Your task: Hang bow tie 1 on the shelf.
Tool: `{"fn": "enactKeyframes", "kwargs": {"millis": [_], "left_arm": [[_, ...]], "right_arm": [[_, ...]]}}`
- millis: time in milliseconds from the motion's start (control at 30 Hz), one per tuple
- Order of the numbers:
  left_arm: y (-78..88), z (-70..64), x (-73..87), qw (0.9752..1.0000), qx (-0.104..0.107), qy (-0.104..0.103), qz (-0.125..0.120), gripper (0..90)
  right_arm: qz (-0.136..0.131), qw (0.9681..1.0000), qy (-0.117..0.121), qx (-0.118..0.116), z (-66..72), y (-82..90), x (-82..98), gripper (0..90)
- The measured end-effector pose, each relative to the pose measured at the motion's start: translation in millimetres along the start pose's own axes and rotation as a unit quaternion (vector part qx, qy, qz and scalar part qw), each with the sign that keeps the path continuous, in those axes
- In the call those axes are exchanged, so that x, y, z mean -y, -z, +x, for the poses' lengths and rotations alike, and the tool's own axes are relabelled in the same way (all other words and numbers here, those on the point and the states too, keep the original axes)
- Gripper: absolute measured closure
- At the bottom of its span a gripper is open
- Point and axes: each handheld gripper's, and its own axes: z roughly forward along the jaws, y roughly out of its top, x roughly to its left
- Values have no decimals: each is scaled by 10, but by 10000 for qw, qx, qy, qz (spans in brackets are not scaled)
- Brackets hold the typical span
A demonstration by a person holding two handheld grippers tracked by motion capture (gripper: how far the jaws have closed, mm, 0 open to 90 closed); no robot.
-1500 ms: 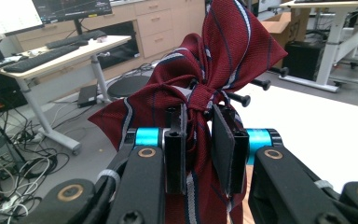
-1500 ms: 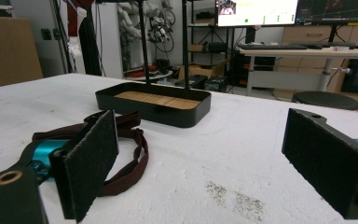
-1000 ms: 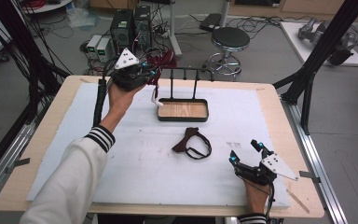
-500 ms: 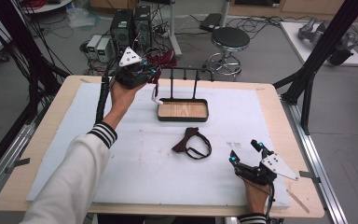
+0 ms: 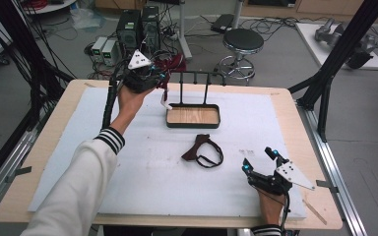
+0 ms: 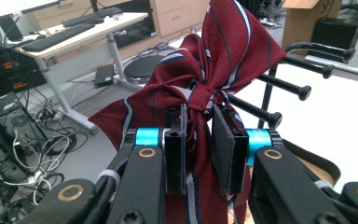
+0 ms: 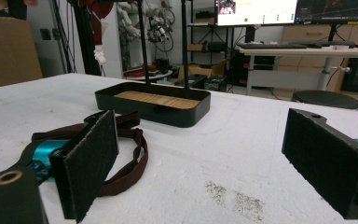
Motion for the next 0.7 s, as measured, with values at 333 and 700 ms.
{"fn": "enactKeyframes", "kwargs": {"millis": [333, 700], "left_arm": [[-51, -29, -26, 9999, -49, -120, 94, 753], [-82, 54, 16, 9997, -139, -23, 201, 753]], "right_arm": [[13, 10000, -1, -3, -1, 1, -1, 99], [6, 10000, 12, 1, -1, -1, -1, 99]]}}
